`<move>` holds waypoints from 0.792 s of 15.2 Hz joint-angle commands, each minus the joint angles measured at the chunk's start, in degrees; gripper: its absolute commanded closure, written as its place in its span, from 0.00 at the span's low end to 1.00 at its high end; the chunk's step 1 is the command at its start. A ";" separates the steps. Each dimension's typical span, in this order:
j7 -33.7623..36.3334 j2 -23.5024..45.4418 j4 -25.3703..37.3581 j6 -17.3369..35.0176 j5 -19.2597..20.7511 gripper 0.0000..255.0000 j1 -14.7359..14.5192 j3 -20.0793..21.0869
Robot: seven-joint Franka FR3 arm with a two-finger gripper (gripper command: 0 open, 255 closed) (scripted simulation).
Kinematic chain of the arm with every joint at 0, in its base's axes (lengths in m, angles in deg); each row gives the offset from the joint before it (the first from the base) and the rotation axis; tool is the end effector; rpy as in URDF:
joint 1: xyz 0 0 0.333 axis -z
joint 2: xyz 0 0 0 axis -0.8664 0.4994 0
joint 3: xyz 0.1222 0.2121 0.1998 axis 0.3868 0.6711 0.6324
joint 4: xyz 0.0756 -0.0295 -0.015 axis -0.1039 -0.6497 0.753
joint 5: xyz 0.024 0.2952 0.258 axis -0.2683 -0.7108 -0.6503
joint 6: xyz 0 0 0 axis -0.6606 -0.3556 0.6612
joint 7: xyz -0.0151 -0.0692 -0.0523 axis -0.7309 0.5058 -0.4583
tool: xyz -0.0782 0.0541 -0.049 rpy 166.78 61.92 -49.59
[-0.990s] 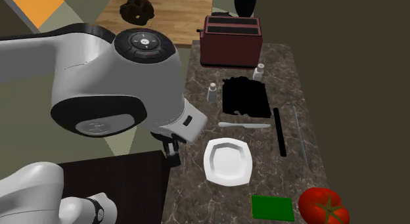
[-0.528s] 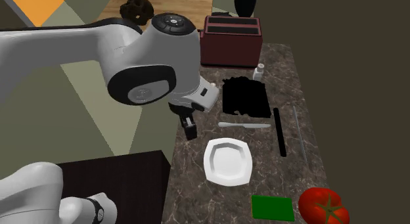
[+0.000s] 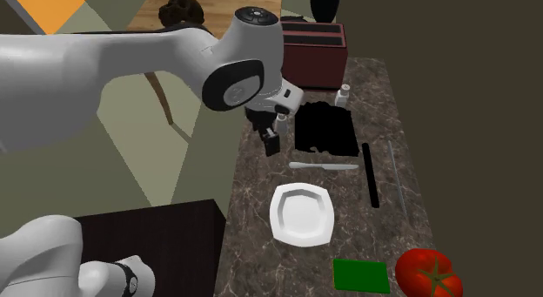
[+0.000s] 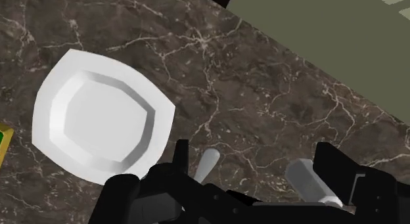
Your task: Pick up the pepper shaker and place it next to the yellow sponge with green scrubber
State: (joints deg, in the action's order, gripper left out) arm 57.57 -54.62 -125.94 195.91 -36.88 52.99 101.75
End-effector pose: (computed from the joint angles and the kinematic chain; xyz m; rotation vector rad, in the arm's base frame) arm 0.4469 0.2865 0.4550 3.0709 0.4293 -0.0183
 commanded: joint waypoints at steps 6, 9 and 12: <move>7.89 16.43 13.78 0.77 10.33 0.00 -4.47 2.90; 10.42 23.44 20.83 -0.30 14.65 0.00 -7.66 2.87; 12.14 30.55 28.83 -2.06 18.52 0.00 -11.43 2.30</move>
State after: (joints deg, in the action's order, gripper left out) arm 69.20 -26.81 -99.97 194.30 -19.87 42.79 104.33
